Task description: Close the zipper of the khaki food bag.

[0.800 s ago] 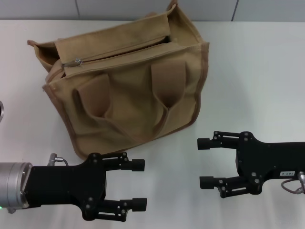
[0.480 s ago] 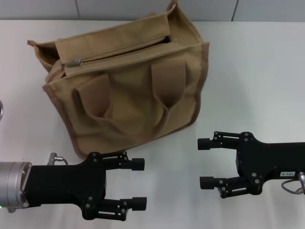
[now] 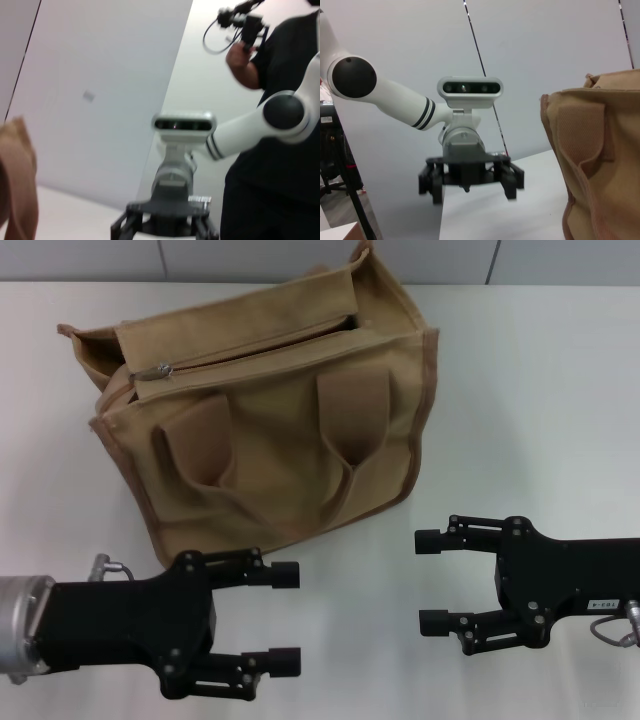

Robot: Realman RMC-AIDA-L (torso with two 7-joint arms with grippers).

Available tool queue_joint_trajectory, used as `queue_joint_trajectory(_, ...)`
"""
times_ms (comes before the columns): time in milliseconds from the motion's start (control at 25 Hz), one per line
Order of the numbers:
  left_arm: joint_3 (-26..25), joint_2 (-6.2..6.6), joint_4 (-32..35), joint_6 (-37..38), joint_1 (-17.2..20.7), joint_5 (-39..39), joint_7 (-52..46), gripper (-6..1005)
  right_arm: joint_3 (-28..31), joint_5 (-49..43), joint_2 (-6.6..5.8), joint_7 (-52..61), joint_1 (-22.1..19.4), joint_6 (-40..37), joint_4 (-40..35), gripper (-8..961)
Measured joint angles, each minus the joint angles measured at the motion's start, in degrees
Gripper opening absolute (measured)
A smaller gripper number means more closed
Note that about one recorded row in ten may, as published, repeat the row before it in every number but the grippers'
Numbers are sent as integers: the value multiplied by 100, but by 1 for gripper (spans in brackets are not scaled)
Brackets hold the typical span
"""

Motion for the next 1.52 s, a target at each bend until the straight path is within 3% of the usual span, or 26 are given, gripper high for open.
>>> queue_joint_trajectory(120, -90, 0, 6, 116, 0, 0, 7, 762, 0, 0, 0, 0, -1, 2, 0, 839)
queue_joint_trajectory(160, -376, -46, 13, 305, -23, -2, 14, 761, 0, 1, 0, -13, -5, 2, 0, 839)
queue_joint_trajectory(400, -632, -174, 16, 340, -54, -229, 26, 755, 0, 1, 0, -70, -8, 24, 8, 839)
queue_joint_trajectory(520, -654, -249, -37, 391, -14, -1023, 228, 752, 0, 1, 0, -71, -9, 60, 9, 840)
queue_joint_trajectory(640, -643, -260, -62, 402, -11, -1246, 274, 749, 0, 1, 0, -71, -6, 63, 9, 839)
queue_joint_trajectory(680, -616, -281, -215, 416, -7, -1985, 431, 748, 0, 1, 0, -71, 3, 64, 9, 839)
queue_joint_trajectory(960, -836, -232, -323, 379, 315, -3207, 746, 741, 0, 1, 0, -71, -11, 64, 9, 840)
queue_joint_trajectory(1040, -1018, -171, -269, 334, 478, -3318, 796, 738, 1, 1, 0, -71, -15, 64, 9, 840)
queue_joint_trajectory(1080, -1164, -32, -239, 212, 633, -3318, 834, 737, 3, 1, 0, -71, -16, 64, 9, 839)
queue_joint_trajectory(1160, -1182, 44, -239, 128, 693, -3299, 840, 735, 4, 1, 0, -71, -16, 64, 9, 839)
queue_joint_trajectory(1200, -1190, 219, -245, -129, 818, -3221, 851, 734, 9, 1, 0, -71, -18, 64, 9, 839)
queue_joint_trajectory(1240, -1190, 219, -245, -129, 818, -3221, 851, 733, 9, 1, 0, -71, -18, 64, 9, 839)
queue_joint_trajectory(1280, -1192, 381, -253, -456, 944, -3089, 852, 732, 9, 1, 0, -71, -18, 64, 9, 839)
queue_joint_trajectory(1320, -1192, 381, -253, -456, 944, -3089, 852, 731, 9, 1, 0, -71, -18, 64, 9, 839)
queue_joint_trajectory(1400, -1194, 517, -237, -939, 1087, -2735, 934, 729, 9, 1, -1, -71, -18, 63, 9, 839)
queue_joint_trajectory(1520, -1194, 544, -232, -1135, 1112, -2495, 1020, 726, 9, 1, 0, -71, -17, 68, 9, 840)
